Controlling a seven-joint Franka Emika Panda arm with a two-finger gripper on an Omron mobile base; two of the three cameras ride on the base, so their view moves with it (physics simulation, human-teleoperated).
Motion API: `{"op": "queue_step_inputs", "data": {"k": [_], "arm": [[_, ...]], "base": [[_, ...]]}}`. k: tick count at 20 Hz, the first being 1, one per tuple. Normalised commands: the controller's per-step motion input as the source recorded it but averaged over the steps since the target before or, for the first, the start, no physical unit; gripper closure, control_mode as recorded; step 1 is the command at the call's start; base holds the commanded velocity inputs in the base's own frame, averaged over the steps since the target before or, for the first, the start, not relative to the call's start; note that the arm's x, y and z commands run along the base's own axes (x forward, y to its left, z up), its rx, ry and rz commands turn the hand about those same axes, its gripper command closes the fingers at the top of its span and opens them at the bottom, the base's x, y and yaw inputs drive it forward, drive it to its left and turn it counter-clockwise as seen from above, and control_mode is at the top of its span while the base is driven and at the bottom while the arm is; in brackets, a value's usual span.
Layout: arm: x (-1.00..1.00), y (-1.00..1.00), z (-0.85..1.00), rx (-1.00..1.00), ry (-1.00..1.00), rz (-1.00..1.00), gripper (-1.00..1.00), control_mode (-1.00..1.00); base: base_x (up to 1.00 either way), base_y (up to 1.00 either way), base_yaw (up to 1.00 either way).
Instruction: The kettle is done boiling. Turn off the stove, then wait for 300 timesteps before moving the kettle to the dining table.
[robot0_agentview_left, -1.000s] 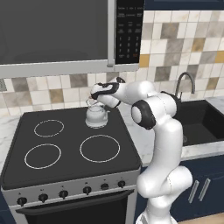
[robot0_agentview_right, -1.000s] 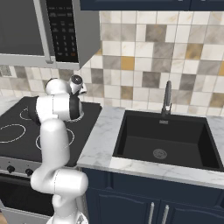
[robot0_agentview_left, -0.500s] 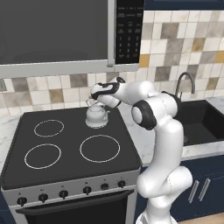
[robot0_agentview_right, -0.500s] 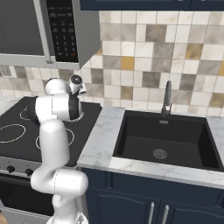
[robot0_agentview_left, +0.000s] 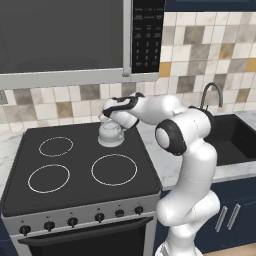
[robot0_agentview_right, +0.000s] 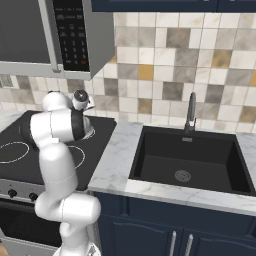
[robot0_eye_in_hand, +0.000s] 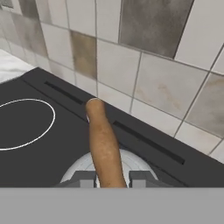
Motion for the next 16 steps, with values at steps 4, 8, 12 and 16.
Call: {"op": "queue_step_inputs", "data": {"k": [4,8,12,16], "arm": [[-0.43,-0.1,0.06,0.0,-0.09,0.0,1.0,-1.0],[-0.3,-0.18,0.22,0.0,-0.03,-0.01,1.0,-1.0],[-0.17,-0.08,0.34,0.0,0.0,-0.05,1.0,-1.0],[-0.13,-0.04,0.43,0.0,0.04,-0.08,1.0,-1.0]], "base": [[0.0,0.0,0.0],[0.0,0.0,0.0],[0.0,0.0,0.0],[0.0,0.0,0.0]]}}
